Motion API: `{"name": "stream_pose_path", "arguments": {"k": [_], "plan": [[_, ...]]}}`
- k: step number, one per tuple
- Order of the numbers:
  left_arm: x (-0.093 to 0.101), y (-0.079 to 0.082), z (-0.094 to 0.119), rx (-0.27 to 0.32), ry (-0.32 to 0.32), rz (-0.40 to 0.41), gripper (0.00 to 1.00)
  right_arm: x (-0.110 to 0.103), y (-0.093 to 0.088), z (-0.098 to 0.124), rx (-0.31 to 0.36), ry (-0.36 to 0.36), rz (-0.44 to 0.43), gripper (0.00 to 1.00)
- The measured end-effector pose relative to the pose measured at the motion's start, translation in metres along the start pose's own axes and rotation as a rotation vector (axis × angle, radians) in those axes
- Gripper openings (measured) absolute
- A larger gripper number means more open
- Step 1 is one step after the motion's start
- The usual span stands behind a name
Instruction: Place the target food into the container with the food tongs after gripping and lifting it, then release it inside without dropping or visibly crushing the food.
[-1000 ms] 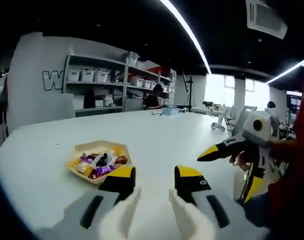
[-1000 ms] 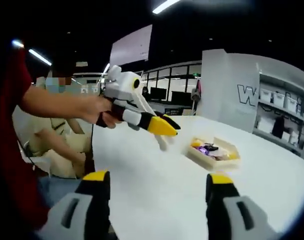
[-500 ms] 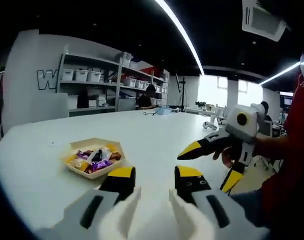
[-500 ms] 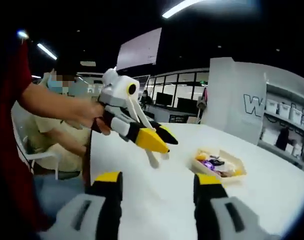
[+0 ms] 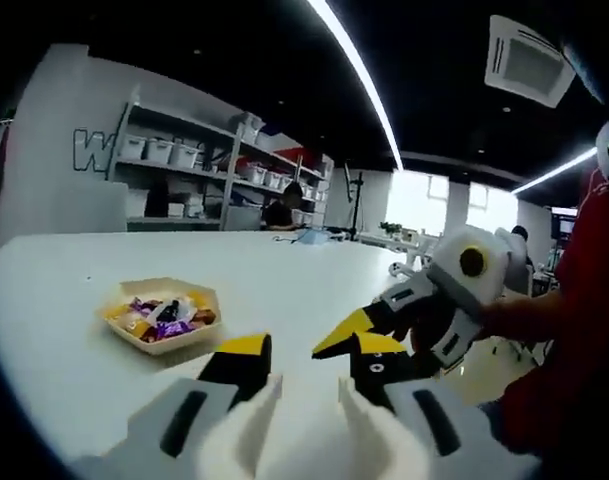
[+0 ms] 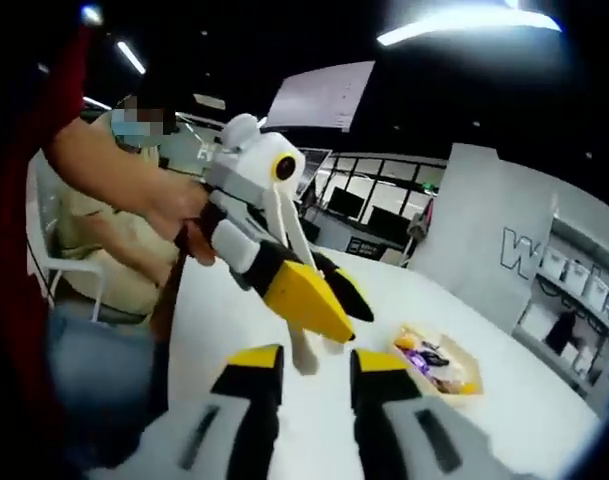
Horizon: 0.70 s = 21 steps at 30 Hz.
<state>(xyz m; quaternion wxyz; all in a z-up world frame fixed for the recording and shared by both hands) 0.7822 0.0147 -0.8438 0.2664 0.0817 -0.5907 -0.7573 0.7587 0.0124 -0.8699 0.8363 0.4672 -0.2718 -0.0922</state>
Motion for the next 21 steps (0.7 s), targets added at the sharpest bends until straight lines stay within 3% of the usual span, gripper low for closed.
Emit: {"name": "stream_pose_path", "arguments": {"k": [4,8,12,14,18,21], "plan": [[0.005,0.003,-0.002,0.013,-0.003,-0.007,0.29,-0.002,0.004,0.0,0.003,-0.005,0.036,0.11],[0.009,0.003,-0.003,0.021,-0.029,0.014,0.3,-0.009,0.006,0.005,0.019,-0.011,0.159,0.06],[0.012,-0.002,-0.002,0.019,-0.05,0.047,0.31,-0.015,0.004,0.009,0.032,0.051,0.08,0.05],[0.013,-0.003,-0.001,0.032,-0.054,0.055,0.3,-0.015,0.005,0.01,0.039,0.061,0.12,0.05],[0.009,-0.003,0.0,0.031,-0.045,0.055,0.31,-0.012,0.001,0.01,-0.009,0.053,0.192,0.05],[0.009,0.0,0.003,0.04,-0.049,0.053,0.3,-0.009,0.001,0.011,-0.014,0.038,0.199,0.05]]}}
Point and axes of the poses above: the point that each gripper's makers call its tool centre point, and the gripper's own axes: z roughly backward along the fingers, x roughly to its right, y roughly out of its top, the point moved 1 cm from there along z, roughly backward along the fingers, and after that the axes turned 11 degrees about -x, right-handed, at the moved point
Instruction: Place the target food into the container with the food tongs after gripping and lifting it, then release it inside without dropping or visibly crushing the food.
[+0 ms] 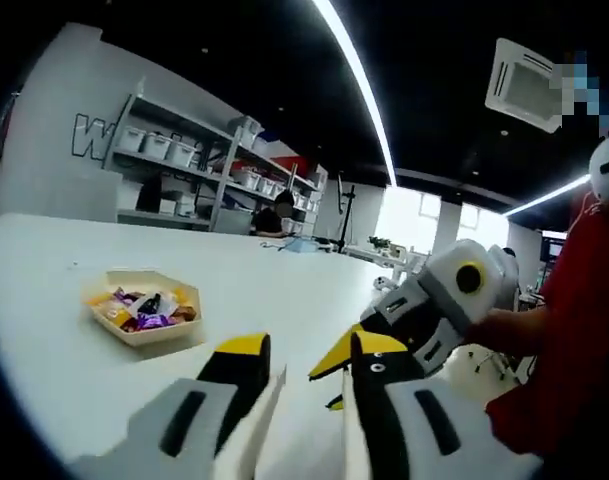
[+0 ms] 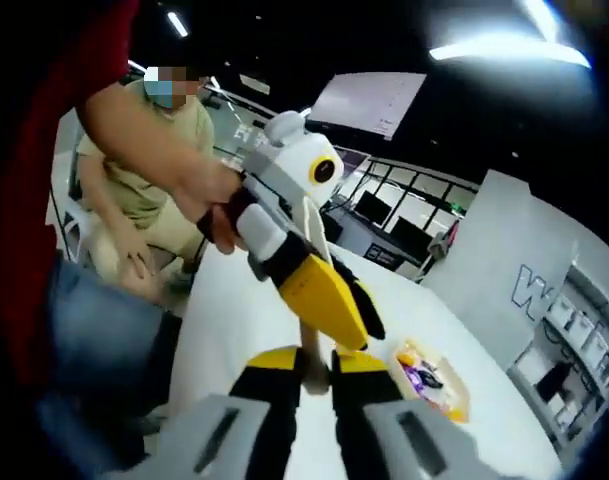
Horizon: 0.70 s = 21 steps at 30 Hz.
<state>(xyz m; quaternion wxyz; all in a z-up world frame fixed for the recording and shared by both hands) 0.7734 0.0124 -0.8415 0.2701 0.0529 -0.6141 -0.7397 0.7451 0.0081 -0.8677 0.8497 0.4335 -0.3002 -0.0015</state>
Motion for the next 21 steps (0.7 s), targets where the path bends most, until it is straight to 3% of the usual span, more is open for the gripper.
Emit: {"name": "stream_pose_path", "arguments": {"k": [11,21], "plan": [[-0.006,-0.009,0.005,-0.006,-0.004,0.011,0.26,0.007,-0.026,0.004,-0.083,-0.038,-0.004,0.06],[-0.019,-0.037,-0.01,-0.106,-0.004,-0.029,0.28,0.005,-0.057,0.0,-0.192,-0.031,0.03,0.06]]}}
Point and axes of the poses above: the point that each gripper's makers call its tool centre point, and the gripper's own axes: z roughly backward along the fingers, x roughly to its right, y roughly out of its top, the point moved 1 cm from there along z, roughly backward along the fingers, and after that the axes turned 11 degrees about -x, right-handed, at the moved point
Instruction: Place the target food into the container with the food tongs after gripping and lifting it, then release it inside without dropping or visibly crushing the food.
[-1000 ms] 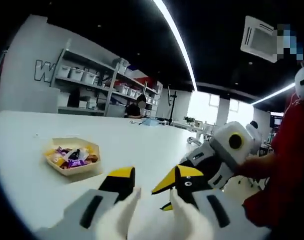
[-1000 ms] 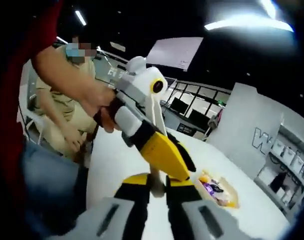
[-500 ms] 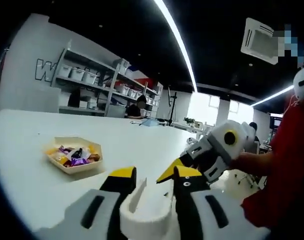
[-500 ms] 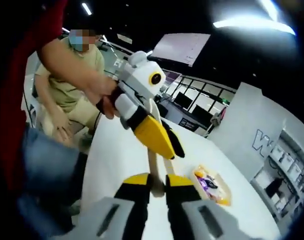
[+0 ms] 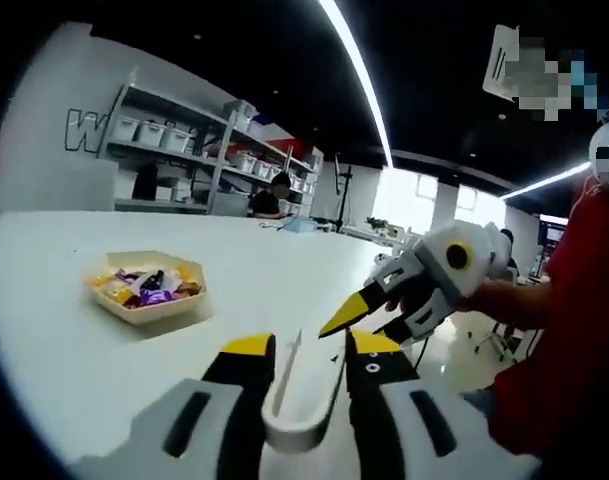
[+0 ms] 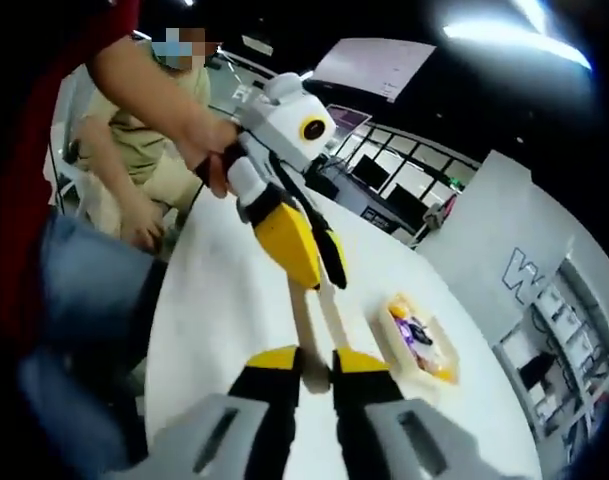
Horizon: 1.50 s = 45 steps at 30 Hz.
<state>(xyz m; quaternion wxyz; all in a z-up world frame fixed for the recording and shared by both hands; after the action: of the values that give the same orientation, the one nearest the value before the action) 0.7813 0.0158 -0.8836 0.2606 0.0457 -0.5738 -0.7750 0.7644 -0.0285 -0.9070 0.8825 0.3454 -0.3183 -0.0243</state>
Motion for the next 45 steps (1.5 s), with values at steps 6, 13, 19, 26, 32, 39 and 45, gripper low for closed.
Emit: {"name": "stream_pose_path", "arguments": {"k": [6,13,19,26,32,39,45], "plan": [[-0.011,-0.02,-0.013,-0.092,0.023,-0.049,0.29,-0.001,-0.026,-0.01,-0.083,0.005,-0.013,0.06],[-0.024,-0.035,-0.02,-0.131,0.036,-0.013,0.31,-0.006,-0.038,-0.019,-0.135,0.031,-0.039,0.06],[-0.035,-0.04,-0.018,-0.156,0.068,-0.044,0.28,-0.004,-0.037,-0.026,-0.133,0.031,-0.088,0.07],[-0.049,-0.045,-0.018,-0.179,0.097,-0.039,0.26,0.002,-0.045,-0.036,-0.182,0.009,-0.043,0.06],[-0.05,-0.046,-0.017,-0.183,0.094,-0.035,0.25,0.007,-0.048,-0.038,-0.174,0.009,-0.069,0.06],[-0.06,-0.042,-0.018,-0.201,0.12,-0.048,0.31,0.011,-0.049,-0.039,-0.173,0.018,-0.183,0.07],[-0.063,-0.041,-0.02,-0.24,0.119,-0.101,0.32,0.006,-0.049,-0.036,-0.136,0.062,-0.307,0.06]]}}
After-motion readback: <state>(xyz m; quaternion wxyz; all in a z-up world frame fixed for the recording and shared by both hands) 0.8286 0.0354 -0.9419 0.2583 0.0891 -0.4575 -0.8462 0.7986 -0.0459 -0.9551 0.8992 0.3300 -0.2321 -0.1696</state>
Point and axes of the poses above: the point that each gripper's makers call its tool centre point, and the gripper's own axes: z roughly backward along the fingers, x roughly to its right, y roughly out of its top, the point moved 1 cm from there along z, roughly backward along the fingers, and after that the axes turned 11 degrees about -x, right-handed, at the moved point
